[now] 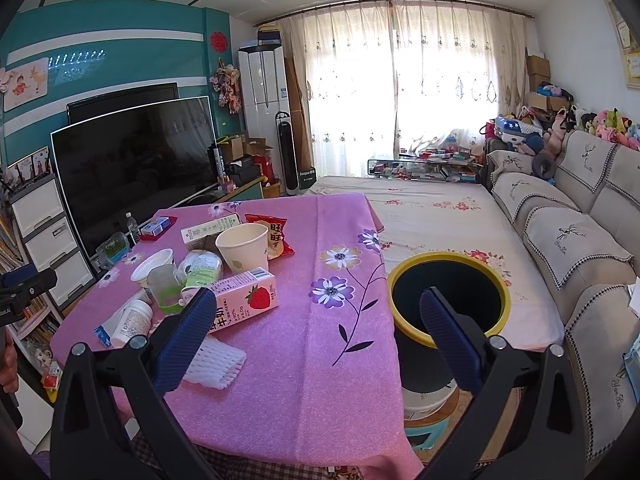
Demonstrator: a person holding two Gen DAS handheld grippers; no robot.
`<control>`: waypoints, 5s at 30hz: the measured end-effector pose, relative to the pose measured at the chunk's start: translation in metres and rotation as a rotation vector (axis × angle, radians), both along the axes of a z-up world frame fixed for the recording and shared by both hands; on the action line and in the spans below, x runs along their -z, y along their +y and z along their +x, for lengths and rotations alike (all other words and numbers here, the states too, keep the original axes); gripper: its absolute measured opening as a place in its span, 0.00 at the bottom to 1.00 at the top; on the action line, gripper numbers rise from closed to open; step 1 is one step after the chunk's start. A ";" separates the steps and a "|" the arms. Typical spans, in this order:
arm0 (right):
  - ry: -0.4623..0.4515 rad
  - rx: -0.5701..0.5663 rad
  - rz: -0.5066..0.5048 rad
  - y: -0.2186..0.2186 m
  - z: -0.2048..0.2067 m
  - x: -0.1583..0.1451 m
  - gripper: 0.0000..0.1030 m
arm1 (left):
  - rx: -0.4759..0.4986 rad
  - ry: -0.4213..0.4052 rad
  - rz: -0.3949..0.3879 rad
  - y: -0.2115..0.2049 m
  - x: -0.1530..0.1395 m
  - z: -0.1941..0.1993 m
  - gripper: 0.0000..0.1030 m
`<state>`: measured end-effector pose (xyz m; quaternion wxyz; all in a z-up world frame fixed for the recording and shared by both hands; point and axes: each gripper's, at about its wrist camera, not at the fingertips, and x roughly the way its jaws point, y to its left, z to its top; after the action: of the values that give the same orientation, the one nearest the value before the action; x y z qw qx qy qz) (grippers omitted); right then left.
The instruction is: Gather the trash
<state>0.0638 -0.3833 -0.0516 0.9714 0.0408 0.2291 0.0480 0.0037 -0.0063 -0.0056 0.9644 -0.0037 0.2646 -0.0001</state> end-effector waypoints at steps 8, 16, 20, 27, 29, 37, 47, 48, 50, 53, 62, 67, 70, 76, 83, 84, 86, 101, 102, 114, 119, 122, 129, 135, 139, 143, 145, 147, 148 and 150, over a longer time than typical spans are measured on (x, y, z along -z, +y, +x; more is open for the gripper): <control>0.003 -0.001 0.001 0.000 0.001 0.000 0.94 | 0.000 -0.039 0.002 0.000 0.000 -0.001 0.96; 0.002 -0.002 0.001 -0.001 0.001 0.000 0.94 | 0.000 -0.040 0.008 -0.001 0.002 -0.001 0.96; 0.006 0.001 0.000 -0.001 0.002 0.000 0.94 | 0.001 -0.026 0.004 -0.001 0.005 0.000 0.96; 0.015 0.004 -0.001 -0.002 0.006 0.003 0.94 | 0.002 -0.021 0.031 -0.003 0.010 0.008 0.96; 0.021 0.002 -0.004 -0.001 0.010 0.004 0.94 | 0.005 -0.033 0.058 -0.003 0.010 0.014 0.96; 0.066 -0.021 -0.030 0.005 0.041 0.006 0.94 | 0.011 -0.006 0.092 0.002 0.008 0.062 0.96; 0.183 -0.170 0.000 0.033 0.141 -0.008 0.84 | -0.003 -0.010 0.131 0.015 -0.003 0.160 0.96; 0.198 -0.178 -0.011 0.039 0.153 -0.007 0.77 | -0.003 -0.005 0.129 0.017 -0.003 0.170 0.96; 0.241 -0.182 -0.027 0.048 0.175 -0.003 0.66 | 0.007 -0.006 0.116 0.021 -0.005 0.193 0.96; 0.306 -0.196 -0.027 0.061 0.206 0.005 0.52 | 0.014 -0.026 0.114 0.025 -0.009 0.223 0.96; 0.452 -0.204 -0.076 0.095 0.266 0.035 0.43 | 0.019 -0.021 0.047 0.047 0.000 0.294 0.96; 0.512 -0.216 -0.076 0.103 0.278 0.049 0.30 | 0.026 0.001 -0.006 0.055 0.023 0.304 0.96; 0.534 -0.214 -0.048 0.100 0.282 0.056 0.12 | 0.040 0.020 -0.014 0.056 0.032 0.307 0.96; 0.482 -0.207 0.013 0.092 0.270 0.045 0.09 | 0.048 0.019 -0.012 0.054 0.042 0.302 0.96; 0.400 -0.229 0.077 0.073 0.239 0.009 0.09 | 0.052 0.060 -0.024 0.053 0.059 0.298 0.96; 0.384 -0.216 0.087 0.066 0.234 0.003 0.09 | 0.053 0.063 -0.024 0.052 0.060 0.297 0.96; 0.350 -0.153 0.112 0.038 0.224 -0.005 0.09 | 0.056 0.073 -0.021 0.051 0.064 0.296 0.96; 0.585 0.487 0.193 -0.181 0.247 0.127 0.09 | 0.088 0.049 0.006 0.039 0.060 0.295 0.96; 0.598 0.501 0.191 -0.184 0.250 0.135 0.10 | 0.089 0.050 0.008 0.040 0.061 0.296 0.96; 0.541 0.512 0.233 -0.178 0.237 0.132 0.26 | 0.130 0.049 0.020 0.031 0.060 0.295 0.96; 0.429 0.435 0.193 -0.136 0.210 0.101 0.31 | 0.200 0.040 0.053 0.014 0.050 0.284 0.96; 0.390 0.398 0.167 -0.116 0.201 0.091 0.33 | 0.255 0.033 0.078 -0.001 0.039 0.269 0.96; 0.359 0.360 0.174 -0.102 0.190 0.077 0.34 | 0.564 0.113 0.073 -0.059 0.029 0.216 0.96; 0.335 0.355 0.189 -0.103 0.178 0.073 0.38 | 0.710 0.209 0.115 -0.121 0.051 0.190 0.96; 0.325 0.348 0.203 -0.105 0.171 0.076 0.38 | 0.739 0.277 0.145 -0.144 0.069 0.197 0.96; 0.318 0.344 0.218 -0.108 0.167 0.076 0.38 | 0.763 0.317 0.174 -0.162 0.082 0.200 0.96; 0.313 0.342 0.222 -0.108 0.166 0.076 0.39 | 0.764 0.335 0.179 -0.168 0.088 0.205 0.95; 0.309 0.341 0.223 -0.108 0.165 0.075 0.39 | 0.769 0.358 0.174 -0.163 0.092 0.210 0.93; 0.309 0.340 0.225 -0.108 0.165 0.076 0.40 | 0.772 0.367 0.172 -0.163 0.093 0.212 0.90; 0.310 0.338 0.232 -0.110 0.165 0.077 0.40 | 0.773 0.387 0.168 -0.166 0.097 0.216 0.85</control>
<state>0.2285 -0.4928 -0.1290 0.9076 0.1967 0.3583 -0.0961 0.2200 -0.1719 -0.1021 0.8229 0.1741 0.4216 -0.3387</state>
